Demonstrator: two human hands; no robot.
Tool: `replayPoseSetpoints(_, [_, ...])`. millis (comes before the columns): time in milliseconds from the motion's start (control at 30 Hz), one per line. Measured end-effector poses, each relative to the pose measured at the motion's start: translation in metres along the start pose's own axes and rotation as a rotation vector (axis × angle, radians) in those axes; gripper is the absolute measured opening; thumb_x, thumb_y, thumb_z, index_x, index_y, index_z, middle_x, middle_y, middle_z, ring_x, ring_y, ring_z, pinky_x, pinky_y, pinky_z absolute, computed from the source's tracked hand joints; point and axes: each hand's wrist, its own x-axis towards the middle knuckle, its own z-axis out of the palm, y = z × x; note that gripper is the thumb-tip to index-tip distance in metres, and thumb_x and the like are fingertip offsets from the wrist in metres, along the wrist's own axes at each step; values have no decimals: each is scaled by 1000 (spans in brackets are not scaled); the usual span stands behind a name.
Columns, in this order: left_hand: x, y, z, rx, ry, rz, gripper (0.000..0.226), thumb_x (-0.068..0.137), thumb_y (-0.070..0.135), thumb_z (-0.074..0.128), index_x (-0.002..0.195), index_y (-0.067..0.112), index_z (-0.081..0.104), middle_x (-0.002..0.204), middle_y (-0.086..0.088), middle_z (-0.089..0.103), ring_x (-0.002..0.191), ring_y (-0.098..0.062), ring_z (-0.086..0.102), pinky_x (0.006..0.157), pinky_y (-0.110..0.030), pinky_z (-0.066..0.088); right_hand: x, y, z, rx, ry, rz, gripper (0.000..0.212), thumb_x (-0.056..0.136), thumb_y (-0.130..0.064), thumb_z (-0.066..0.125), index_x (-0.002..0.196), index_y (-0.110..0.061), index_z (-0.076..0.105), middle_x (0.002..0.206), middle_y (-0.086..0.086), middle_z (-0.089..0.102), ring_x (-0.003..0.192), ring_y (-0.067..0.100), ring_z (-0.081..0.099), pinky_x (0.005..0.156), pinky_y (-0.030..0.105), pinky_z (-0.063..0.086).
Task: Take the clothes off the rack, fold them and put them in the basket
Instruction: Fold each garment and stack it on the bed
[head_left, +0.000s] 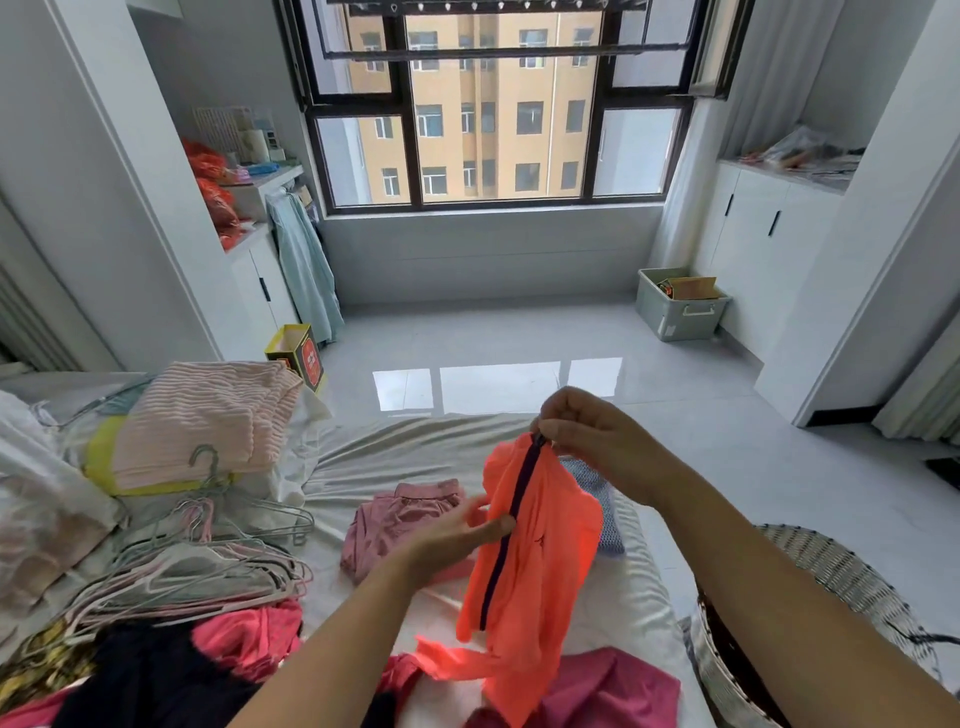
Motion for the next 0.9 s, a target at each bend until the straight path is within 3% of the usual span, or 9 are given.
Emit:
replayPoseSetpoints(67, [-2,19,7,-194,-93,16,61,73,65,60,119,25,56,114,10,66,107,-7,61,90,-23,48,-3,-8,-6,101,-39,17,4,81,-12,57,83,-10,53,83,3,61,77,10,58,72,20,47])
replayPoseSetpoints(133, [1,32,15,-393,-176,64,44,83,48,51,108,14,64,101,1,71,96,-16,67,83,-27,52,-5,-14,-13,190,-35,35,7,77,-14,55,81,-9,52,82,3,62,77,13,58,73,24,47])
replayPoseSetpoints(267, [5,56,20,-557,-34,170,14,89,16,51,90,9,64,72,1,65,69,-14,57,62,-25,51,-11,-7,-23,117,109,21,6,85,-13,58,81,-11,55,82,4,61,79,13,56,76,25,47])
replayPoseSetpoints(367, [7,78,6,-666,87,286,14,89,16,52,97,13,63,81,-2,63,75,-15,55,71,-30,45,-23,21,-24,106,228,50,6,88,-10,60,82,-12,59,81,1,62,78,11,56,80,27,44])
replayPoseSetpoints(433, [6,93,-6,-561,177,325,16,93,10,47,94,14,63,83,-2,61,79,-15,55,76,-31,43,-32,38,-21,157,266,84,8,77,-23,71,80,-18,65,85,-2,65,81,9,59,80,26,44])
replayPoseSetpoints(533, [-4,118,-20,-376,235,409,20,94,7,45,88,17,60,80,2,58,79,-13,53,77,-30,44,-41,54,-20,235,243,87,34,53,-43,84,76,-22,70,96,1,68,87,9,63,78,23,49])
replayPoseSetpoints(700, [-24,156,-26,-232,137,540,18,96,7,42,93,17,57,75,14,66,74,-1,61,71,-17,49,-45,97,-22,421,396,188,83,43,-60,84,111,-19,63,115,-5,61,104,7,56,86,26,43])
replayPoseSetpoints(833, [-41,172,-30,-168,129,594,21,97,6,39,93,16,57,76,16,67,75,1,61,71,-14,49,-42,134,-5,306,234,397,62,71,-50,72,121,-16,59,117,0,61,101,13,56,82,27,43])
replayPoseSetpoints(900, [-45,168,-39,-182,162,599,22,97,6,39,95,16,58,78,15,68,77,0,62,73,-16,50,-35,140,1,355,156,431,70,67,-49,78,122,-11,58,114,7,63,94,20,59,75,30,47])
